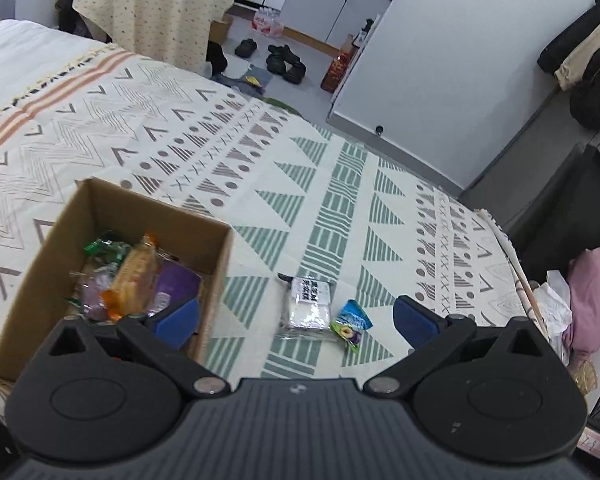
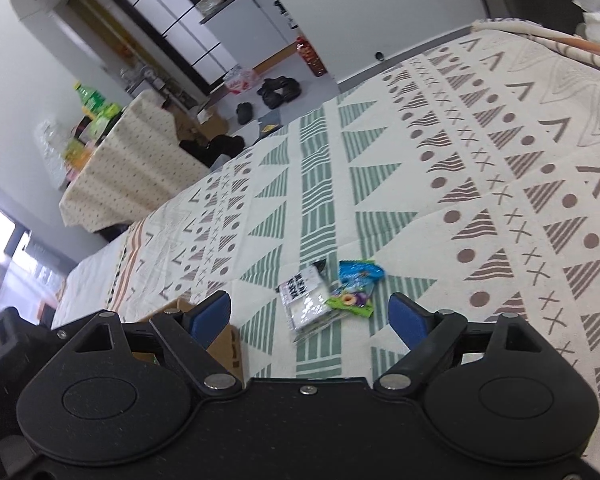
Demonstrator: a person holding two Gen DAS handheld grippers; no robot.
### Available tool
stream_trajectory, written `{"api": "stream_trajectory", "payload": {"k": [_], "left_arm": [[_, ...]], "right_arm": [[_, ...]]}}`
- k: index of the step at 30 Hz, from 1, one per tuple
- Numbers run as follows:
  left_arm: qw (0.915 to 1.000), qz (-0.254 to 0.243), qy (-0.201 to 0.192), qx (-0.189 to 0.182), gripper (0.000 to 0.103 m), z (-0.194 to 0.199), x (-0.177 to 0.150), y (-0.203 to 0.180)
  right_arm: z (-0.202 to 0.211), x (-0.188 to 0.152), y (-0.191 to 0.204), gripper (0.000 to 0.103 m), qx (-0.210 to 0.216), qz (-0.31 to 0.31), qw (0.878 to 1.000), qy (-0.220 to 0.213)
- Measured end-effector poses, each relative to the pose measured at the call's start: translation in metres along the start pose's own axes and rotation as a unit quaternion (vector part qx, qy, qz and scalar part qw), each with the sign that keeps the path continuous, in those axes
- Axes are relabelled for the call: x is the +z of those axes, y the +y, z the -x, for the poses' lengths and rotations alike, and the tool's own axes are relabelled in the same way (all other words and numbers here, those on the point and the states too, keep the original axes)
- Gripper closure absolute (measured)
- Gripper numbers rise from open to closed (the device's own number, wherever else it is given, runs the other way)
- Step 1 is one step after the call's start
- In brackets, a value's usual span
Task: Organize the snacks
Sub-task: 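Move both tools back toward the white square packet and small blue packet, then grasp the white square packet with the left tool while the right tool grasps the blue packet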
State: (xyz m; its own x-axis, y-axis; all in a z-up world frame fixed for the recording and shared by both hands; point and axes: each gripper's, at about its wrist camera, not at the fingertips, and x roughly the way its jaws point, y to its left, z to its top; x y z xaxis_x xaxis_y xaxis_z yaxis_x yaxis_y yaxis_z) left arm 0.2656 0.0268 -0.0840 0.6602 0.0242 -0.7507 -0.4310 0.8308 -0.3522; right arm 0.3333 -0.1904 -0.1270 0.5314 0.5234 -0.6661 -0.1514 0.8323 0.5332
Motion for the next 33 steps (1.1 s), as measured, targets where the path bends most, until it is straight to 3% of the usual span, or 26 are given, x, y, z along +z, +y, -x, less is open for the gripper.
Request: {"api": "stream_trajectory", "payload": {"k": [7,11,16,21,33], "left_arm": [[0.9998,-0.009,0.006,-0.014,0.003,-0.022,0.003,-0.013],[0.9997,-0.014,0.015,-0.012,0.009,-0.039,0.005,-0.018],[0.9992,-0.014,0.035,-0.017,0.023,-0.065,0.004,-0.022],[0.9983,-0.003,0.055,-0.018,0.038,-0.091,0.002,-0.024],[0.9965,0.011,0.082,-0.006,0.039,-0.138,0.004,-0.024]], "right_arm": [[-0.011,0.009,-0.021,0.019,-0.015,-0.041,0.999,0.0],[-0.021,0.012,-0.031,0.024,-0.017,-0.064,0.998,0.01],[-0.037,0.012,-0.039,0.027,-0.012,-0.079,0.997,0.024],[-0.06,0.009,-0.041,0.039,-0.014,-0.078,0.996,0.048],[-0.108,0.006,-0.052,0.054,-0.023,-0.084,0.994,0.071]]}}
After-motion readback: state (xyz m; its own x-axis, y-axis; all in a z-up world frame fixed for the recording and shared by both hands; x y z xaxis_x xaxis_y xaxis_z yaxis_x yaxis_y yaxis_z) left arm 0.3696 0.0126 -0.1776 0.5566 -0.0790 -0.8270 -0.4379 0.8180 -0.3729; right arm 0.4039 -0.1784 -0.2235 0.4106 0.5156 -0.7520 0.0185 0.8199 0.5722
